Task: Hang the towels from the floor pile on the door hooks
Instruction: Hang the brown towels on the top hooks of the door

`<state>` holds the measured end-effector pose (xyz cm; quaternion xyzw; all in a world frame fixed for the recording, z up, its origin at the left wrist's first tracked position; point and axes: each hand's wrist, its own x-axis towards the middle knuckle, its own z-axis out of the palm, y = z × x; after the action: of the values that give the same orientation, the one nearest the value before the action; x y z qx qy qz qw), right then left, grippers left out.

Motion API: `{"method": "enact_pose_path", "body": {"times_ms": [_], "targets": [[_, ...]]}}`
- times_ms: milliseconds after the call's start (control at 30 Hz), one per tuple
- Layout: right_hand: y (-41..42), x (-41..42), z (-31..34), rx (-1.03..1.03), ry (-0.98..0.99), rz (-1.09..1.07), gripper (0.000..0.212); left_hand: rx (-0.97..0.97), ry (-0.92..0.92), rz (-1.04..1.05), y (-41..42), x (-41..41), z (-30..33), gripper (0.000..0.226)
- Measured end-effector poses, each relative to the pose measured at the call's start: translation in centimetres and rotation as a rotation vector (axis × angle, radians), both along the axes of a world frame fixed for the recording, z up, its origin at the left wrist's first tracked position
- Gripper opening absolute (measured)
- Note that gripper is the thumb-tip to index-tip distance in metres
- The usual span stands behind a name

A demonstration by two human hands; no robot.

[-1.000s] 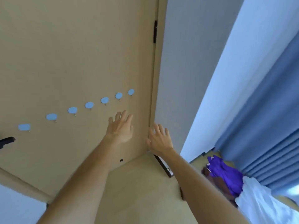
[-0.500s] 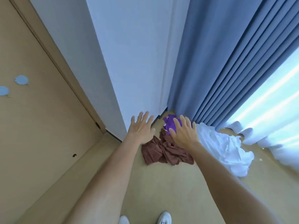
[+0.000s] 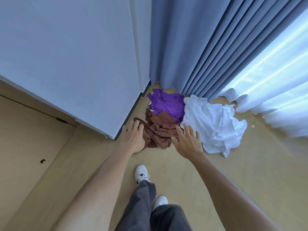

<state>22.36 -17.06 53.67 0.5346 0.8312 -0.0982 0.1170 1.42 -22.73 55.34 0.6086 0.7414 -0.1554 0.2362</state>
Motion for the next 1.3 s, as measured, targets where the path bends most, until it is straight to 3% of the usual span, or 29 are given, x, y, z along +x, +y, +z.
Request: {"method": "enact_pose_path", "body": {"times_ms": [267, 500, 733, 900, 1000, 1100, 1200, 1300], "targets": [[3.5, -2.9, -16.5, -0.127, 0.0, 0.058, 0.052, -0.127, 0.016, -0.011, 4.1, -2.1, -16.5, 0.058], [4.6, -6.4, -34.8, -0.263, 0.01, 0.162, 0.048, -0.204, 0.017, 0.074, 5.1, -3.1, -35.1, 0.06], [5.0, -9.7, -51.9, -0.301, 0.058, 0.252, 0.045, -0.175, 0.049, 0.108, 6.6, -3.6, -51.8, 0.058], [5.5, -11.2, -59.9, -0.308, 0.021, 0.312, 0.043, -0.141, 0.124, 0.041, 6.7, -4.4, -60.2, 0.05], [5.1, -11.1, -62.3, -0.302, 0.026, 0.316, 0.043, -0.072, 0.162, 0.012, 6.5, -4.2, -62.4, 0.036], [4.1, -9.9, -60.9, -0.321, 0.019, 0.316, 0.045, -0.093, 0.169, -0.031, 5.7, -3.8, -60.7, 0.029], [3.3, -8.9, -55.6, -0.358, 0.035, 0.279, 0.048, -0.145, 0.142, -0.066, 4.7, -3.6, -55.1, 0.026], [3.1, -9.0, -47.2, -0.407, 0.056, 0.282, 0.053, -0.195, 0.043, -0.116, 4.5, -3.1, -46.5, 0.037]]}}
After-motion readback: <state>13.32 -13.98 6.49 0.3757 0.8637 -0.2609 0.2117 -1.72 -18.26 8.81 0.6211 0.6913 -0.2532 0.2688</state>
